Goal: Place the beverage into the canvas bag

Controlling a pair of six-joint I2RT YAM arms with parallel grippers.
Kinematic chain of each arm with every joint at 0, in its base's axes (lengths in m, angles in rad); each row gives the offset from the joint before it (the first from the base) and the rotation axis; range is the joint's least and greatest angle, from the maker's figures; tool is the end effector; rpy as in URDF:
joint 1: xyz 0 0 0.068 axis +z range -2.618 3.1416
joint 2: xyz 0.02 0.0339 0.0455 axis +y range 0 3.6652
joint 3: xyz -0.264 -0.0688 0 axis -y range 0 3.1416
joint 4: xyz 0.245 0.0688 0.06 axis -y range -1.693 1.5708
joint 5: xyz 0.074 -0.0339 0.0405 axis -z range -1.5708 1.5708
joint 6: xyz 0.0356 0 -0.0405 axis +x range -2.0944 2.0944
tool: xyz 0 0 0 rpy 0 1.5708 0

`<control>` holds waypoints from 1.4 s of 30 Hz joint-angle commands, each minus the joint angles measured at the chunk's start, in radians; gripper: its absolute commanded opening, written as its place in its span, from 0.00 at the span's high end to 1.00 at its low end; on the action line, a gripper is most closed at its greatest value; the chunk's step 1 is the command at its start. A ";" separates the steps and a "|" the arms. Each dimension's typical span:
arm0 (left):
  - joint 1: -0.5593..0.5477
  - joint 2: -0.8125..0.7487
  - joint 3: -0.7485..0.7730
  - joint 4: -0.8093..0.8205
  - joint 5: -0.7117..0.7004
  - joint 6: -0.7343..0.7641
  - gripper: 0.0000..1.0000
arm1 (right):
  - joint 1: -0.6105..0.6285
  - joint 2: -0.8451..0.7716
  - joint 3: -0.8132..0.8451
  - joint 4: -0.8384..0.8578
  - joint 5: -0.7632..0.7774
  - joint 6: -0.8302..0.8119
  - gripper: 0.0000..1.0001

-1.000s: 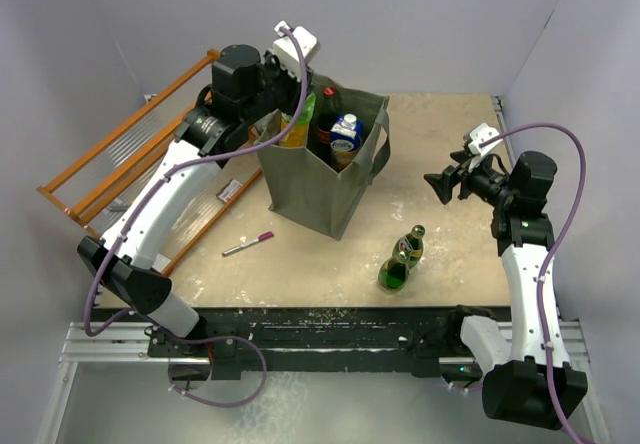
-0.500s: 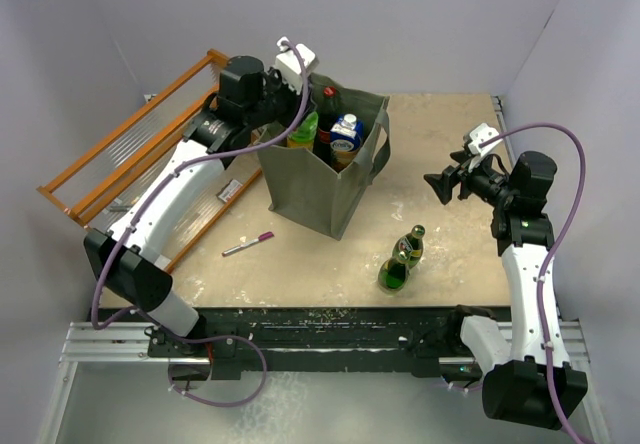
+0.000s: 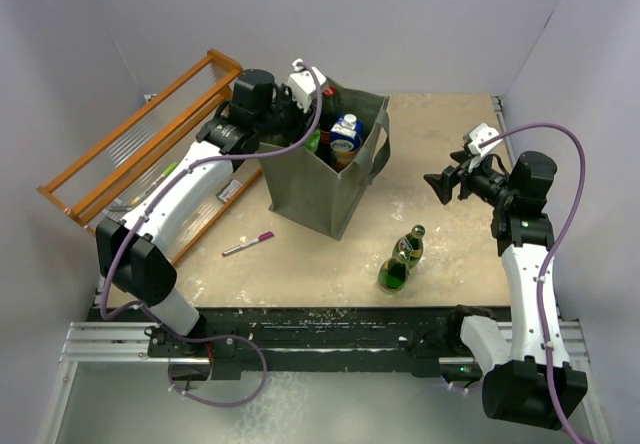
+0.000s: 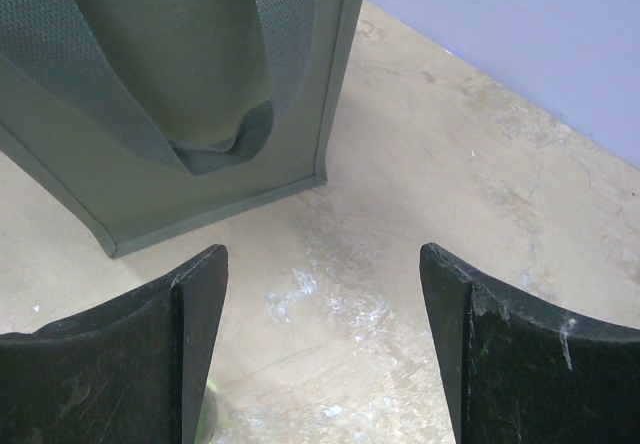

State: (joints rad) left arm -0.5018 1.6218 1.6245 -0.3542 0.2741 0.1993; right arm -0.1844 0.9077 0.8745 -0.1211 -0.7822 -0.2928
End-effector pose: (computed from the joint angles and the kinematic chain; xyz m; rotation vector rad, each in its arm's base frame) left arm 0.3285 -0.1912 0.4005 0.8363 1.7465 -0.4656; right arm 0.2036 -0.0124 0.3581 -0.6482 1.5606 0.3159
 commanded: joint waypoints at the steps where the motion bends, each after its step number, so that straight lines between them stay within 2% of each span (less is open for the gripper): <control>1: 0.024 -0.012 -0.024 0.135 0.058 0.051 1.00 | -0.006 -0.011 0.003 0.026 -0.029 -0.012 0.21; 13: 0.050 0.014 -0.054 0.121 0.102 0.046 1.00 | -0.006 -0.012 0.003 0.025 -0.031 -0.013 0.21; 20: 0.052 0.042 -0.001 0.037 0.100 0.061 1.00 | -0.005 -0.012 0.003 0.025 -0.032 -0.013 0.21; 30: 0.055 0.111 0.159 -0.133 0.097 -0.120 1.00 | -0.006 -0.012 0.001 0.026 -0.031 -0.013 0.20; 42: 0.054 0.119 0.104 -0.106 0.069 -0.036 1.00 | -0.006 -0.009 0.000 0.027 -0.029 -0.014 0.20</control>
State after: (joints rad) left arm -0.4572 1.7523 1.7126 -0.5259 0.3565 0.1295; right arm -0.1844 0.9077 0.8745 -0.1211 -0.7826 -0.2966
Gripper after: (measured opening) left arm 0.388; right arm 0.798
